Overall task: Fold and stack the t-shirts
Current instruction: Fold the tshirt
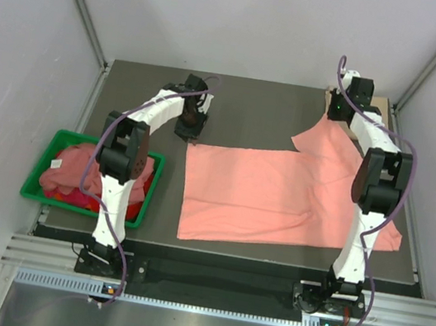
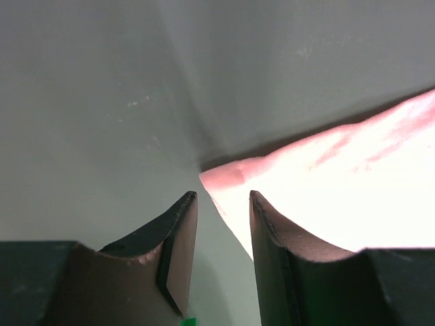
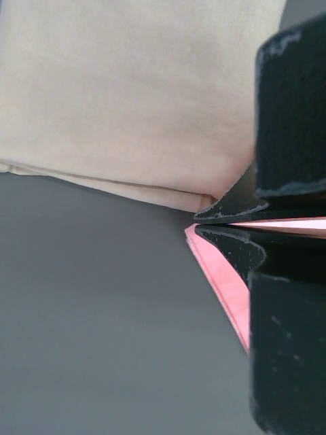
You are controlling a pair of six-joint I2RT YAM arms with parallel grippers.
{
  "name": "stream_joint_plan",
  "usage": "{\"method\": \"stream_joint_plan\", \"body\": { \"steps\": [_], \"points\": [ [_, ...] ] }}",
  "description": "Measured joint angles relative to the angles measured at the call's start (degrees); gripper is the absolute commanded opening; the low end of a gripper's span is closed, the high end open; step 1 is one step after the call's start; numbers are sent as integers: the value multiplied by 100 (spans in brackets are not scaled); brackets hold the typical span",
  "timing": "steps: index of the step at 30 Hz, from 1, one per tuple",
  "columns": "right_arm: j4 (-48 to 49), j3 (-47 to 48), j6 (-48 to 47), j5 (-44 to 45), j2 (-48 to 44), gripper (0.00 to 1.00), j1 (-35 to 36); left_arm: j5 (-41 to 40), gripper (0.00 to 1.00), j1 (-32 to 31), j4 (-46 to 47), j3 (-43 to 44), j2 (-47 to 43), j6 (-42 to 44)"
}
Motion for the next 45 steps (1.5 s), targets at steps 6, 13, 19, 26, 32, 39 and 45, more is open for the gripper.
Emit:
{"method": "stream_joint_plan", "body": {
  "steps": [6, 13, 19, 26, 32, 39, 45],
  "points": [
    [79, -181, 59, -9, -59, 0, 2, -96, 42, 0, -136, 0, 184, -4],
    [181, -531, 59, -11, -273, 0, 0, -111, 41, 0, -129, 4, 280, 0],
    [199, -597, 46, -9, -442, 0, 0, -96, 35, -2, -140, 24, 297, 4],
    [367, -870, 44, -9, -634, 0, 0, 111, 0, -37, -249, 170, 378, 76],
    [529, -1318, 94, 280, -925, 0, -2, 11, 0, -44, -339, 240, 382, -232],
    [763, -2129, 286, 732, -1729, 0, -302, -317, 0, -55, -79, -610, -369, -804],
    [1132, -2782, 710, 1244, -2312, 0, -876, -398, 0, -66, 243, -1244, -1025, -1176]
  ]
}}
